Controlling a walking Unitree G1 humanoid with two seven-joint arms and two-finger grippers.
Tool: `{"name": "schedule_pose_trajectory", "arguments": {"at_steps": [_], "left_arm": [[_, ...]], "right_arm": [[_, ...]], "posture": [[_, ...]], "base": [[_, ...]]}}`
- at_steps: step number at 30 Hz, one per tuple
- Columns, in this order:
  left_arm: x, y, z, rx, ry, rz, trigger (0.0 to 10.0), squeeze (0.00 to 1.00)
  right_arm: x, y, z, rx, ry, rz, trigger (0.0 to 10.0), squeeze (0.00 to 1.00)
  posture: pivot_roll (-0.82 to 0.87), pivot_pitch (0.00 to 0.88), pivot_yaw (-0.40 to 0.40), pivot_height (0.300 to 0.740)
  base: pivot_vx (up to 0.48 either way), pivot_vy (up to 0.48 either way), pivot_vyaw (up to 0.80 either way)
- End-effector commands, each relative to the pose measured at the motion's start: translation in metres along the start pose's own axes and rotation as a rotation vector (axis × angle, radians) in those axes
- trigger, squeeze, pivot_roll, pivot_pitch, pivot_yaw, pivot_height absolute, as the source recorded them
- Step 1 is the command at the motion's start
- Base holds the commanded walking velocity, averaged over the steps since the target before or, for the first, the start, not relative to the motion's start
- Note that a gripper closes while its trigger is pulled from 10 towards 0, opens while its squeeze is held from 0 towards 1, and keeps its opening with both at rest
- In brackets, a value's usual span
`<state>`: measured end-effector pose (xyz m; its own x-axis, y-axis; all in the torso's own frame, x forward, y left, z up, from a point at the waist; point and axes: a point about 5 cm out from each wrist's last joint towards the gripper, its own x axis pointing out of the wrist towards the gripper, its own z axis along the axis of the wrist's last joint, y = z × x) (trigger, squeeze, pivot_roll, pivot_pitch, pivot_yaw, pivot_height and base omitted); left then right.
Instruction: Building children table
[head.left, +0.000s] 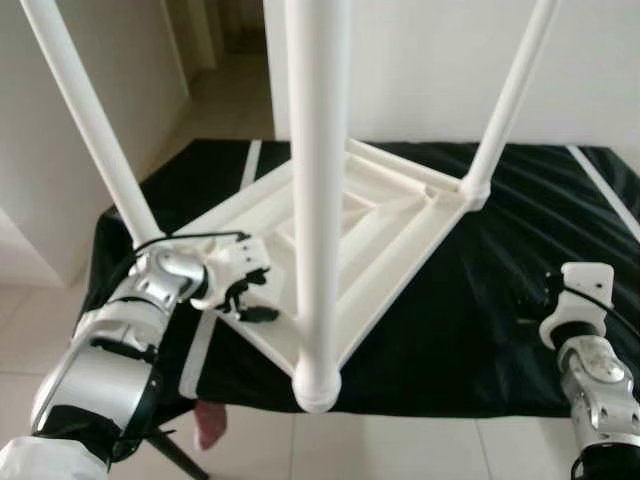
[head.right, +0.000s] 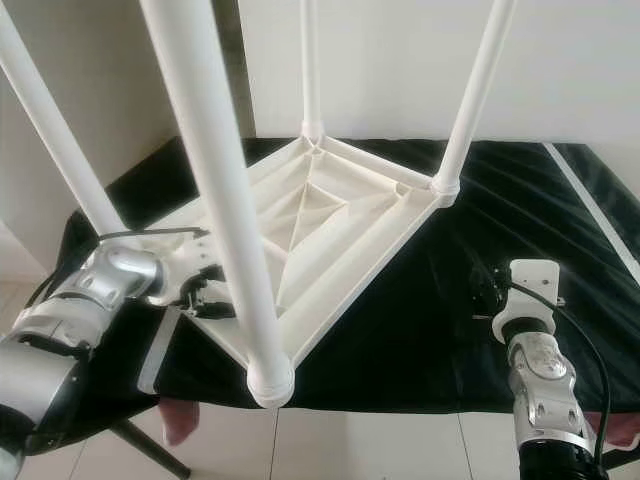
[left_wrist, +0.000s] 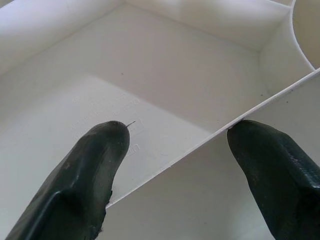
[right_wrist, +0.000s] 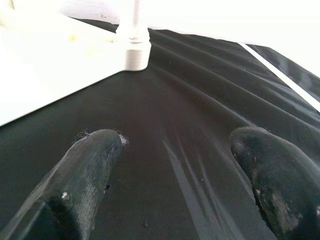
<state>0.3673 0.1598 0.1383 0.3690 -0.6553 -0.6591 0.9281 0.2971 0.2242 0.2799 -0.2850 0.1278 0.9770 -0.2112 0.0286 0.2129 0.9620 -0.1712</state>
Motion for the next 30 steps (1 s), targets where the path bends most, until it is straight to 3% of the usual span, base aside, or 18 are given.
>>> {"name": "schedule_pose_trajectory", "arguments": {"at_steps": [1,9,11,15,19,23,25,28,30], "left_arm": [[0.004,0.008,-0.008,-0.059,0.015,0.274,10.0,0.0],[0.019,0.0,-0.003,-0.186,-0.048,0.255,10.0,0.0],[0.029,-0.005,0.005,-0.279,-0.106,0.246,10.0,0.0],[0.036,-0.009,0.011,-0.303,-0.129,0.249,10.0,0.0],[0.043,-0.008,0.031,-0.397,-0.231,0.299,10.0,0.0],[0.049,-0.012,0.042,-0.381,-0.265,0.288,10.0,0.0],[0.04,-0.012,0.042,-0.322,-0.314,0.256,10.0,0.0],[0.037,-0.012,0.041,-0.316,-0.324,0.247,10.0,0.0],[0.02,-0.008,0.032,-0.231,-0.328,0.21,10.0,0.0]], "right_arm": [[-0.002,0.001,-0.001,0.007,0.008,-0.001,10.0,0.0],[-0.003,0.002,-0.001,0.011,0.005,-0.011,10.0,0.0],[-0.005,0.003,-0.001,0.017,0.004,-0.014,10.0,0.0],[-0.006,0.004,-0.001,0.02,0.002,-0.016,10.0,0.0],[-0.007,0.009,0.0,0.03,-0.004,-0.012,10.0,0.0],[-0.007,0.013,0.0,0.038,-0.007,-0.002,10.0,0.0],[-0.009,0.015,0.004,0.045,-0.029,0.02,10.0,0.0],[-0.009,0.015,0.005,0.045,-0.035,0.024,10.0,0.0],[-0.013,0.014,0.01,0.054,-0.049,0.08,10.0,0.0]], "posture": [[-0.01,0.0,0.007,0.74],[-0.02,0.0,0.014,0.74],[-0.02,0.0,0.018,0.74],[-0.02,0.0,0.018,0.74],[-0.02,0.0,0.018,0.74],[-0.02,0.0,0.019,0.74],[-0.02,0.0,0.019,0.74],[-0.02,0.0,0.019,0.74],[-0.01,0.0,0.01,0.74]], "base": [[0.0,0.0,0.0],[0.0,0.0,0.0],[0.0,0.0,0.0],[0.0,0.0,0.0],[0.0,0.0,0.0],[0.0,0.0,0.0],[0.0,0.0,0.0],[0.0,0.0,0.0],[0.0,0.0,0.0]]}}
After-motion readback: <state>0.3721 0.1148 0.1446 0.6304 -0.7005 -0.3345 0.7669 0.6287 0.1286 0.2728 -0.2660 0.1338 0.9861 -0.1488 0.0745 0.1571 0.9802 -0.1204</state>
